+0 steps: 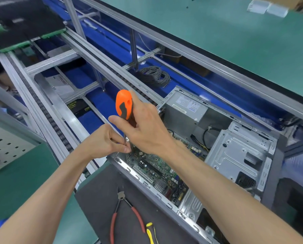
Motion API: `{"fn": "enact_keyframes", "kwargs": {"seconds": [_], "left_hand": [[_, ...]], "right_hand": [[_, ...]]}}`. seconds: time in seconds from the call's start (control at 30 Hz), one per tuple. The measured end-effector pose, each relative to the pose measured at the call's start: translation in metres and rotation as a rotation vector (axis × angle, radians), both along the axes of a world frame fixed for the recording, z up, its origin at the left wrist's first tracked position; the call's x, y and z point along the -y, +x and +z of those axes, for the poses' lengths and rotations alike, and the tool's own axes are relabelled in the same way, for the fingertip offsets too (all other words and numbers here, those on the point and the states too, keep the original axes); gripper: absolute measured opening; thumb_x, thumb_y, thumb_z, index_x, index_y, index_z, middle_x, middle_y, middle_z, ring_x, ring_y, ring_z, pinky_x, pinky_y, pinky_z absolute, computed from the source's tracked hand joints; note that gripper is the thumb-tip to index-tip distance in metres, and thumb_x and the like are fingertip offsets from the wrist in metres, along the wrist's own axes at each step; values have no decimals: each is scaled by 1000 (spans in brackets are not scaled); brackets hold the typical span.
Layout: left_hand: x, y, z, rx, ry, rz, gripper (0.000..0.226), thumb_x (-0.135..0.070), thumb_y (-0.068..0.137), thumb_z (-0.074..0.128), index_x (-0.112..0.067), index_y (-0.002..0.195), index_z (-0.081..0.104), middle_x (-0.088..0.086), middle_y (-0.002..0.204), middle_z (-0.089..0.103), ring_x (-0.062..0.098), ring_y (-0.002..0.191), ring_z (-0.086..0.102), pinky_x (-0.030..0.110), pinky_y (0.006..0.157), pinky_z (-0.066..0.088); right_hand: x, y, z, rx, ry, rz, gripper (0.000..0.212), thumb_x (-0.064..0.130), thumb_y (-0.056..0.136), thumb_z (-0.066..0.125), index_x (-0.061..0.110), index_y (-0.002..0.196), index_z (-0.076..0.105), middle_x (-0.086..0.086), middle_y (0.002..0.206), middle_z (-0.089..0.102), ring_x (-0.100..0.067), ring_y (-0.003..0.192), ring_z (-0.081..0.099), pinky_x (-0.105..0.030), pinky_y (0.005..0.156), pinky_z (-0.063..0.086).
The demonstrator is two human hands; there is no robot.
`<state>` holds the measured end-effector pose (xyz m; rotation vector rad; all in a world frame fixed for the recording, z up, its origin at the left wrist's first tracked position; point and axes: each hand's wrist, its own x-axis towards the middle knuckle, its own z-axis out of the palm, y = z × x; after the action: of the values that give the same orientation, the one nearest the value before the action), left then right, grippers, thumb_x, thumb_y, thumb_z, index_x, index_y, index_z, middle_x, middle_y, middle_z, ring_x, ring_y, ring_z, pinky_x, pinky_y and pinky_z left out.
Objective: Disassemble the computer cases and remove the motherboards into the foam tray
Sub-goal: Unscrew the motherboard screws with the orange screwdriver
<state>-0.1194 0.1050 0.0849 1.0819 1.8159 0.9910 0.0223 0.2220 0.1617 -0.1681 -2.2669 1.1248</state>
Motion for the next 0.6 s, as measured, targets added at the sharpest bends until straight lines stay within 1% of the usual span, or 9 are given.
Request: {"fn": "enact_keyframes", "kwargs": {"seconds": [0.2, 0.33, 0.4, 0.5, 0.57, 0.6], "left_hand": [[3, 1, -1, -2, 20, 8, 45, -47, 62, 87, -14, 90, 79, 33, 77, 65, 58, 81, 56, 67, 73, 49], [6, 1, -1, -9, 24, 14, 40, -47, 63, 87, -17, 88, 79, 27, 77, 68, 57, 82, 58, 66, 74, 49], [6, 2, 0, -6, 17, 23, 38, -47, 63, 87, -18, 87, 79, 28, 75, 67, 57, 79, 56, 65, 71, 50], [6, 4, 1, -28, 15, 19, 26, -45, 66, 86, -24, 79, 79, 28, 67, 62, 54, 69, 52, 60, 64, 46], [7, 6, 4, -39, 7, 13, 25, -43, 67, 85, -23, 80, 79, 29, 69, 63, 54, 71, 53, 60, 67, 49], [7, 8, 5, -42, 3, 14, 26, -42, 67, 84, -22, 82, 79, 28, 73, 66, 54, 75, 56, 61, 71, 51]], "right_hand": [[3, -2, 3, 9, 17, 22, 30, 23, 92, 68, 11, 87, 41, 7, 61, 38, -18, 56, 37, -27, 54, 34], [4, -4, 5, 11, 42, 32, 31, 25, 93, 67, 13, 88, 40, 7, 61, 39, -17, 55, 37, -24, 54, 32], [5, -4, 4, 15, 36, 37, 31, 25, 93, 67, 13, 87, 40, 6, 62, 40, -18, 56, 37, -25, 54, 33], [6, -4, 4, 18, 17, 39, 31, 25, 93, 68, 13, 86, 40, 6, 61, 38, -17, 56, 37, -21, 54, 32], [5, -3, 6, 26, 34, 31, 32, 24, 91, 69, 13, 87, 40, 5, 60, 40, -17, 55, 38, -26, 53, 36], [4, -3, 8, 34, 52, 32, 31, 25, 90, 70, 14, 91, 41, 4, 60, 41, -18, 54, 40, -31, 53, 39]]}}
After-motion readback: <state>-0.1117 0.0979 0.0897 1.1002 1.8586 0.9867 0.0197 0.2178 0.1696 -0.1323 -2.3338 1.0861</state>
